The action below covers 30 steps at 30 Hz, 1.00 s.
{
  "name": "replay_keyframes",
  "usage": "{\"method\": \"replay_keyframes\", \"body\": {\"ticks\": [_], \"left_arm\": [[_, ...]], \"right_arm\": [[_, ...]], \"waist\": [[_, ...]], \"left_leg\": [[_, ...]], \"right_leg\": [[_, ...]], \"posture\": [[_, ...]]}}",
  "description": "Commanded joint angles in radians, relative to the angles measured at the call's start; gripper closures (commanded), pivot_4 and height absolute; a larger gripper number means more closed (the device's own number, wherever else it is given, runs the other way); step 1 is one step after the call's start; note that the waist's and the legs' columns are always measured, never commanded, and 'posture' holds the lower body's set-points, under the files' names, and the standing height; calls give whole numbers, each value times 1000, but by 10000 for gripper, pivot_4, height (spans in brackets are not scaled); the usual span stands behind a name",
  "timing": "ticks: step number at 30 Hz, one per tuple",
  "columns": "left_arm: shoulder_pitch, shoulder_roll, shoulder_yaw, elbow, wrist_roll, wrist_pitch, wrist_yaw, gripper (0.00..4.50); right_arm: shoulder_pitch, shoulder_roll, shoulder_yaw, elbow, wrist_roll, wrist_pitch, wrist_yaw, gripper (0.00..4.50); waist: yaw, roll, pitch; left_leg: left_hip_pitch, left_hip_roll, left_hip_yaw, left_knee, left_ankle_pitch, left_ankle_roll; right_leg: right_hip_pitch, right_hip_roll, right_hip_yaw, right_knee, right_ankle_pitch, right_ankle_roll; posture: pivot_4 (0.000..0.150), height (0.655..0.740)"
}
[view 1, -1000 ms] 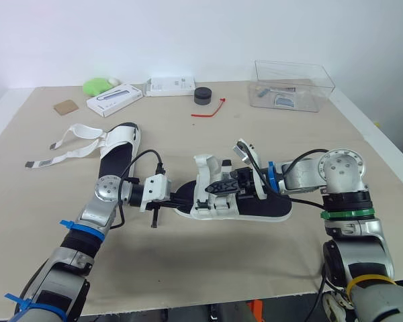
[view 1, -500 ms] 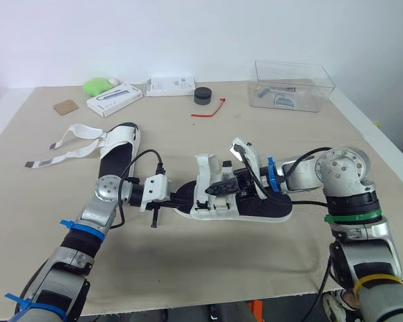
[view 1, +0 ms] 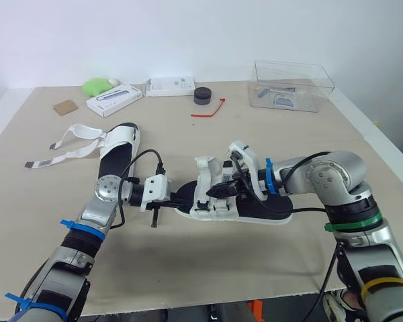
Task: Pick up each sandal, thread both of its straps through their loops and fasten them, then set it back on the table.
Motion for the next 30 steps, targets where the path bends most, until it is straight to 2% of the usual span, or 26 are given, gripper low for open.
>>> {"method": "replay_keyframes", "body": {"ticks": [1, 6, 21, 24, 27, 30], "left_arm": [[-4, 1, -5, 16, 15, -8, 6, 45000], [-4, -1, -6, 22, 18, -15, 9, 45000], [-13, -8, -12, 50, 26, -41, 18, 45000], [-19, -9, -13, 59, 28, -48, 16, 45000], [-27, -11, -15, 70, 29, -53, 17, 45000], [-30, -11, -16, 77, 29, -57, 17, 45000]], "right_arm": [[-48, 63, -103, 40, 46, 108, 1, 44302], [-67, 62, -130, 58, 66, 154, 2, 44302], [42, 36, -140, -94, 165, 154, -107, 44302], [33, 30, -143, -138, 160, 150, -102, 36289], [-9, 37, -170, -122, 127, 136, -102, 23653], [-70, 54, -196, -63, 91, 113, -109, 23653]], "waist": [[0, 0, 0], [0, 0, 0], [0, 0, 0], [0, 0, 0], [0, 0, 0], [0, 0, 0]], "left_leg": [[0, 0, 0, 0, 0, 0], [0, 0, -1, 0, 0, 0], [1, 0, -1, 0, 0, 0], [0, 0, -1, 0, 0, 0], [0, 0, -1, 0, 0, 0], [1, 0, 0, 1, 0, 0]], "right_leg": [[0, 0, 0, 0, 0, 0], [0, 0, 0, 1, 0, 0], [0, 0, 0, 1, 0, 0], [0, 0, 0, 1, 0, 0], [0, 0, 0, 1, 0, 0], [0, 0, 1, 1, 1, 0]], "posture": [[1500, 7400], [1500, 7400], [1500, 7400], [1500, 7400], [1500, 7400], [1500, 7400]]}}
